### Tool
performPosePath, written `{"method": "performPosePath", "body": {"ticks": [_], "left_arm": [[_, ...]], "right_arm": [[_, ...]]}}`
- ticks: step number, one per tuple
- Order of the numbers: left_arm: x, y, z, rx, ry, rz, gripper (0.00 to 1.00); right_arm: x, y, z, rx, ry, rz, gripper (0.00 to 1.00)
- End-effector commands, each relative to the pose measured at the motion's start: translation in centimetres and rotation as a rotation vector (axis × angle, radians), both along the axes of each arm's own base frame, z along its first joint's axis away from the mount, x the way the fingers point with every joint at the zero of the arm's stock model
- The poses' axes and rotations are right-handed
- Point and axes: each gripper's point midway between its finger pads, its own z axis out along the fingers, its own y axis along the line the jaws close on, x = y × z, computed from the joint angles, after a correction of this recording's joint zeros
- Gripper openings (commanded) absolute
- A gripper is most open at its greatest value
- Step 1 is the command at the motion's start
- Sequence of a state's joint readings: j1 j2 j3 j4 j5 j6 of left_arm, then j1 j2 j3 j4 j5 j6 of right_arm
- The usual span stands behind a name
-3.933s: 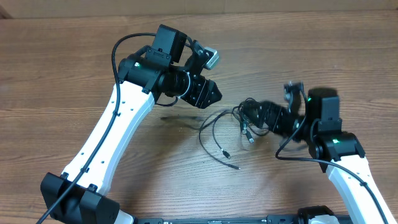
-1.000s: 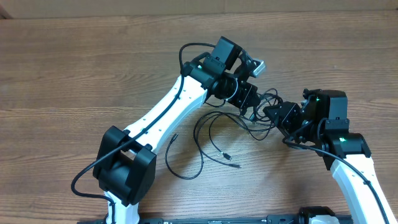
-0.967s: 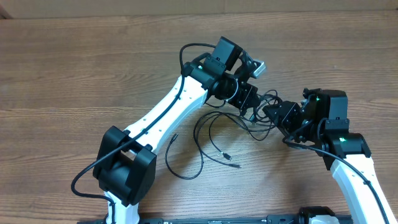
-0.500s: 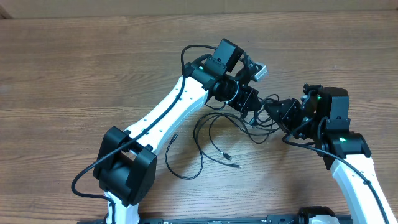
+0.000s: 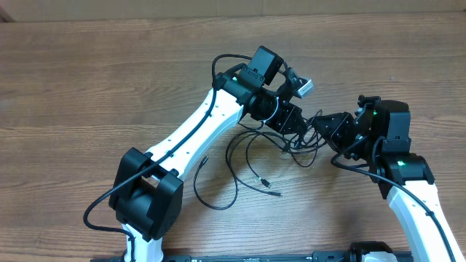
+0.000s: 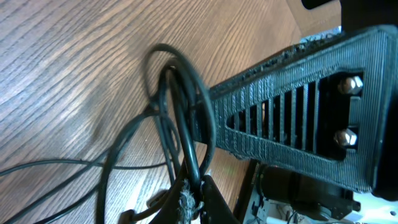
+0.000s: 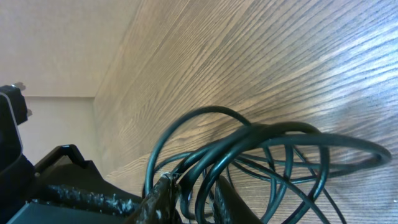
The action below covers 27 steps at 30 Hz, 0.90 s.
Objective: Untangle cables
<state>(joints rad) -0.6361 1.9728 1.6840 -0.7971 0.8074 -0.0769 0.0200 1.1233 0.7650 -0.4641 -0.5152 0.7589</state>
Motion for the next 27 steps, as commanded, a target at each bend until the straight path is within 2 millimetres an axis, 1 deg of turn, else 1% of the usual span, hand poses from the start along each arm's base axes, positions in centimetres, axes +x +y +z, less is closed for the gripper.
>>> {"method": "performPosePath", "body": {"ticks": [1,7,10,17,19,22,24,25,26,27], "left_arm": [[-1.2,-0.8,2.8,-0.094,-0.011,-0.068,0.04],[-1.7,-1.3,4.0,-0.168,0.006,-0.107,0.04],[-2.0,-1.6,4.6,-0.203,0.013,-0.126,0.04],[-2.1,-1.6,4.7,-0.208,0.017,-0.130,0.04],[-2.1,-1.6,4.6,-0.208,0.016,-0.130,0.04],[-2.0,-1.6,4.7,-0.210,0.012,-0.131,0.04],[-1.9,-1.6,4.7,-0.213,0.006,-0.130,0.04],[-1.8,-1.5,4.8,-0.215,0.003,-0.128,0.04],[-1.6,-1.5,4.8,-0.217,0.001,-0.125,0.04],[-1.6,-1.4,4.9,-0.220,0.000,-0.125,0.04]], "right_arm": [[0.8,-0.3,1.1,-0.008,-0.037,-0.018,0.19],[0.8,-0.3,1.1,-0.007,-0.036,-0.017,0.19],[0.8,-0.3,1.2,-0.005,-0.037,-0.015,0.15],[0.8,-0.2,1.2,-0.003,-0.037,-0.013,0.14],[0.7,0.1,1.4,0.012,-0.044,0.004,0.13],[0.7,0.6,1.9,0.036,-0.058,0.031,0.08],[0.6,0.7,1.8,0.036,-0.054,0.032,0.08],[0.5,0.7,1.8,0.036,-0.051,0.032,0.13],[0.5,0.7,1.7,0.036,-0.048,0.032,0.22],[0.4,0.7,1.7,0.036,-0.044,0.032,0.27]]}}
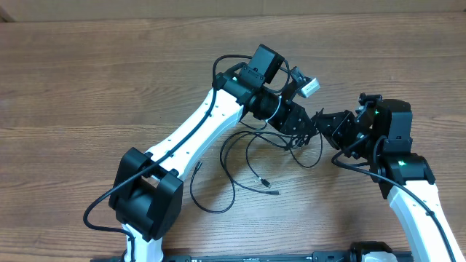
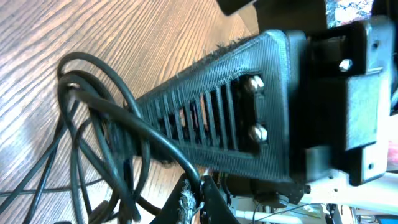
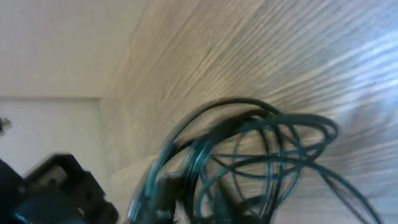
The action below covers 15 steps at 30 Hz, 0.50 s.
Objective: Untangle cables
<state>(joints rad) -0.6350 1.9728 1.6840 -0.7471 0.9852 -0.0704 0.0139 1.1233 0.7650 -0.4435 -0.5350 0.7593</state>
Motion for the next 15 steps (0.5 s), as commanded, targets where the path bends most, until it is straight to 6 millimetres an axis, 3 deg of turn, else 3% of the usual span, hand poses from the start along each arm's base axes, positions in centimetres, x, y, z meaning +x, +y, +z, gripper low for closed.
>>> {"method": "performPosePath", "body": {"ticks": [1,9,12,14,15], "left_arm": [[-0.2,-0.1,2.5,-0.073,-0.045,-0.032,0.04],[0.0,0.2,3.3,-0.067,-0.074,-0.015,0.04],[0.3,0.7,3.5,-0.029,-0.114,0.018,0.04],[0.2,0.9,4.2,-0.035,-0.145,0.018,0.04],[0.2,1.0,4.5,-0.040,-0.152,0.018,0.04]], "right_arm": [[0.2,0.6,1.2,0.022,-0.022,0.023,0.30],[0.5,0.4,0.7,0.014,-0.017,0.016,0.29],[0.6,0.7,-0.2,0.014,0.014,0.024,0.17],[0.7,1.1,-0.9,0.013,0.036,0.036,0.04],[0.7,1.3,-1.2,0.013,0.045,0.041,0.04]]}}
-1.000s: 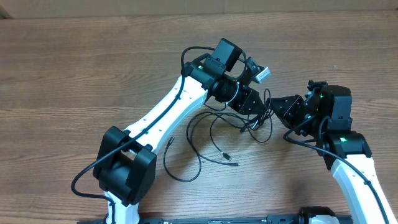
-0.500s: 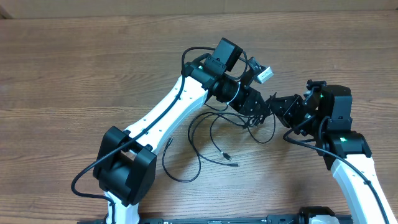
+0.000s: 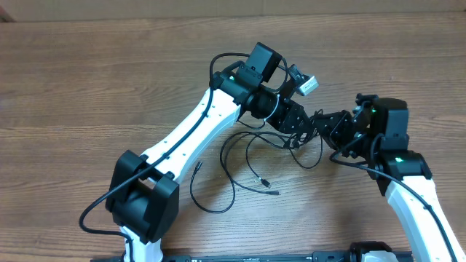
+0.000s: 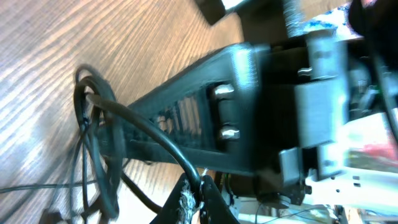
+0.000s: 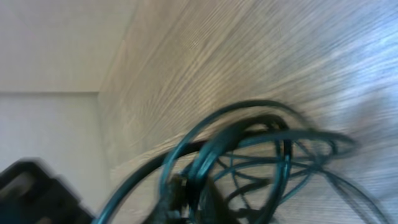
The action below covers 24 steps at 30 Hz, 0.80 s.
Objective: Untangle cables
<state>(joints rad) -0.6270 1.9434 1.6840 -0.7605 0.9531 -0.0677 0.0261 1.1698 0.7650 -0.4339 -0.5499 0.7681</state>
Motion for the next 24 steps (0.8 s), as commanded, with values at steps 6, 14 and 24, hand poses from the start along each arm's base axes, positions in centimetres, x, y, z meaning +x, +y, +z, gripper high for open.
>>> {"method": "performPosePath", "body": {"ticks": [6,14,24], "left_arm": [[2.7,4.4,2.8,0.075,-0.129,0.131,0.04],[11.6,18.3,-1.7,0.436,-0.155,0.553,0.04],[13.2,25.1,-2.2,0.478,-0.079,0.696,0.04]], "right_arm": [[0.5,-0.5,-1.7,-0.046,0.058,-0.024,0.04],[-0.7,-2.5,-2.9,-0.047,0.142,-0.064,0.04],[1.2,2.6,9.0,0.279,-0.358,0.308,0.04]]}}
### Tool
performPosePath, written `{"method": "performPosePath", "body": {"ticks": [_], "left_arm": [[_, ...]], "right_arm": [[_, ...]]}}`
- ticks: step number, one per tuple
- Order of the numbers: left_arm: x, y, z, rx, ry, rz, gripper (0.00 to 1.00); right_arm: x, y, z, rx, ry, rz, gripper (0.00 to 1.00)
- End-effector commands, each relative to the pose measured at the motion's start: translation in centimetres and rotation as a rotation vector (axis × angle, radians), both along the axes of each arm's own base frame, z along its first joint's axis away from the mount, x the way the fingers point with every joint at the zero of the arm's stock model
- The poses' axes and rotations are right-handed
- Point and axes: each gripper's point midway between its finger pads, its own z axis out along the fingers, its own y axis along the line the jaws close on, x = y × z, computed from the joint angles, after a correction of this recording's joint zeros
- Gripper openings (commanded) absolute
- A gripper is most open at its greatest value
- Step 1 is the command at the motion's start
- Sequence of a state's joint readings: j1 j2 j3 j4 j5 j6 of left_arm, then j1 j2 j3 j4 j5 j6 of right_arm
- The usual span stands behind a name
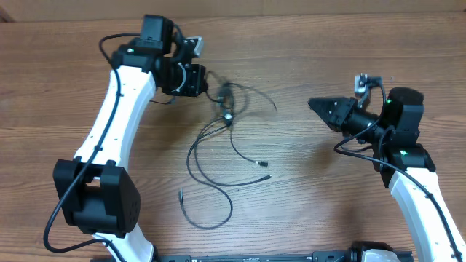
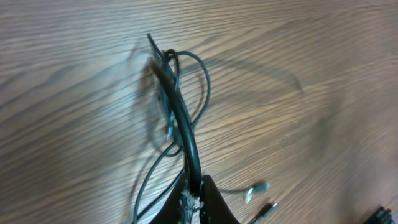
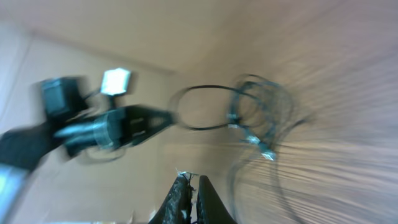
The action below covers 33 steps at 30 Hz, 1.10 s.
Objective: Untangle cables
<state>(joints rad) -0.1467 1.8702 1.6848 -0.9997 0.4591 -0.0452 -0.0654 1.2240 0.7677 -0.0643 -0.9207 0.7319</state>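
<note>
A tangle of thin black cables (image 1: 226, 102) hangs off my left gripper (image 1: 206, 82) at the table's upper left of centre. That gripper is shut on one strand, which in the left wrist view runs up from the gripper (image 2: 194, 190) to a knotted bunch (image 2: 174, 93). Loose loops (image 1: 211, 156) trail toward the front, with small plug ends (image 1: 263, 164) on the wood. My right gripper (image 1: 312, 103) points left from the right side, well apart from the cables. In the blurred right wrist view the gripper (image 3: 189, 180) is shut on nothing, with the bunch (image 3: 261, 106) far ahead.
The wooden table (image 1: 73, 109) carries only the cables and both arms. Its far edge (image 1: 328, 13) runs along the top of the overhead view. One cable end (image 1: 180, 193) lies toward the front left of centre, beside a low loop (image 1: 211, 218).
My left gripper has moved from tip to tip with the right, at right of centre, to the upper left, cables still in it. The right gripper now holds nothing and sits further right.
At all three earlier moments both grippers were shut on the same knot right of centre, shifting only slightly, with loops lying below it. Now the grippers stand far apart, the left alone holds the cables, and the loops lie stretched out across the middle.
</note>
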Motion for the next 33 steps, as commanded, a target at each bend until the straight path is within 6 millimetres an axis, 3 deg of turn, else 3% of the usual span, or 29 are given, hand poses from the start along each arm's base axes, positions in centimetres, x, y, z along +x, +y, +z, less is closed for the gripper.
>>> {"method": "performPosePath", "body": {"ticks": [1,2,3,7,8,10,14,21,27,33], "left_arm": [[0.1,0.8,1.6,0.015,-0.039,0.009,0.04],[-0.1,0.9,1.5,0.018,-0.031,0.007,0.06],[-0.2,0.9,1.4,0.022,-0.029,-0.001,0.15],[-0.5,0.6,1.0,0.049,-0.020,-0.007,0.68],[-0.6,0.6,0.8,0.059,-0.018,-0.008,0.72],[-0.9,0.5,0.0,0.105,-0.011,-0.010,0.72],[-1.2,0.4,-1.3,0.164,-0.005,-0.012,0.70],[0.6,0.3,-3.5,0.170,-0.070,0.050,0.64],[2.4,0.8,-5.9,0.188,-0.160,0.097,0.46],[3.9,0.5,-8.5,0.169,-0.223,0.116,0.48]], "right_arm": [[-0.8,0.7,1.7,0.064,0.000,0.064,0.04],[-0.3,-0.1,0.3,0.033,0.057,-0.008,0.04],[-0.1,-0.8,-1.1,-0.002,0.115,-0.067,0.04],[-1.5,-4.7,-8.6,-0.266,0.378,-0.296,0.07],[-2.4,-5.7,-10.1,-0.339,0.434,-0.334,0.08],[-4.3,-7.5,-12.2,-0.481,0.518,-0.374,0.11],[-5.1,-8.2,-12.9,-0.539,0.543,-0.376,0.18],[-5.2,-7.8,-12.8,-0.520,0.544,-0.360,0.19],[-5.7,-7.6,-13.0,-0.517,0.568,-0.347,0.18],[-5.9,-6.9,-12.8,-0.484,0.571,-0.315,0.18]]}}
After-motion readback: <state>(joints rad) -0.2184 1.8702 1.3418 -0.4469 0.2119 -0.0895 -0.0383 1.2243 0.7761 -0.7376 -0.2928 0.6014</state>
